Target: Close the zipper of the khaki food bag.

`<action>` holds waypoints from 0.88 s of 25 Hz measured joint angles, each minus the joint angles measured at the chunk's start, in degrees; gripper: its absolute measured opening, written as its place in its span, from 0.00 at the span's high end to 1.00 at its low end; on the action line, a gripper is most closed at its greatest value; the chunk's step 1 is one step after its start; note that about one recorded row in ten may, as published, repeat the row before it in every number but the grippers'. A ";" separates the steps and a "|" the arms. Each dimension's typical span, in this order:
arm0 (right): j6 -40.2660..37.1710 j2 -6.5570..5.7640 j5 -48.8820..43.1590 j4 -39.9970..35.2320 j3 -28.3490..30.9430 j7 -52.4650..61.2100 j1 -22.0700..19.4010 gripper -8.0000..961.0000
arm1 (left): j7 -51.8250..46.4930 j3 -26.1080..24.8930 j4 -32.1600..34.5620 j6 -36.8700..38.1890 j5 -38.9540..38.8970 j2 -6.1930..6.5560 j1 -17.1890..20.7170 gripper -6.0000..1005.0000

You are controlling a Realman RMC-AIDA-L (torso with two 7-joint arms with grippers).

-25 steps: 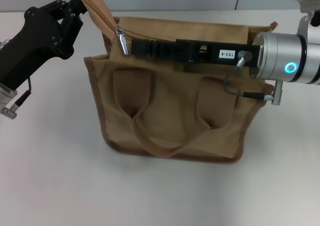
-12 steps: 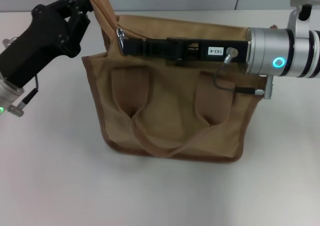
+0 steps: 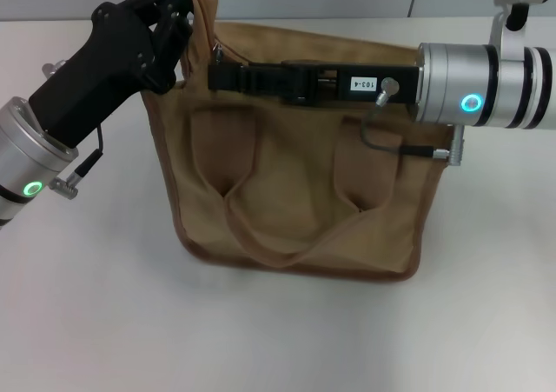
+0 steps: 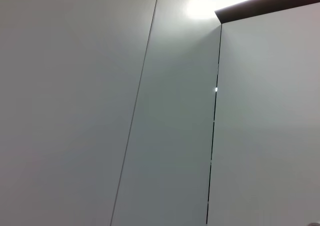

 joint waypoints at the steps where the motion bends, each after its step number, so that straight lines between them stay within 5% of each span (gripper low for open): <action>1: 0.28 0.00 0.00 0.04 -0.04 -0.17 0.05 0.53 | 0.01 -0.03 -0.13 0.00 -0.05 -0.01 -0.02 0.97; 22: 1.71 0.00 2.36 1.63 -0.75 -1.52 0.60 0.53 | 5.46 -2.66 -7.03 -0.01 -0.69 -0.10 -0.99 0.97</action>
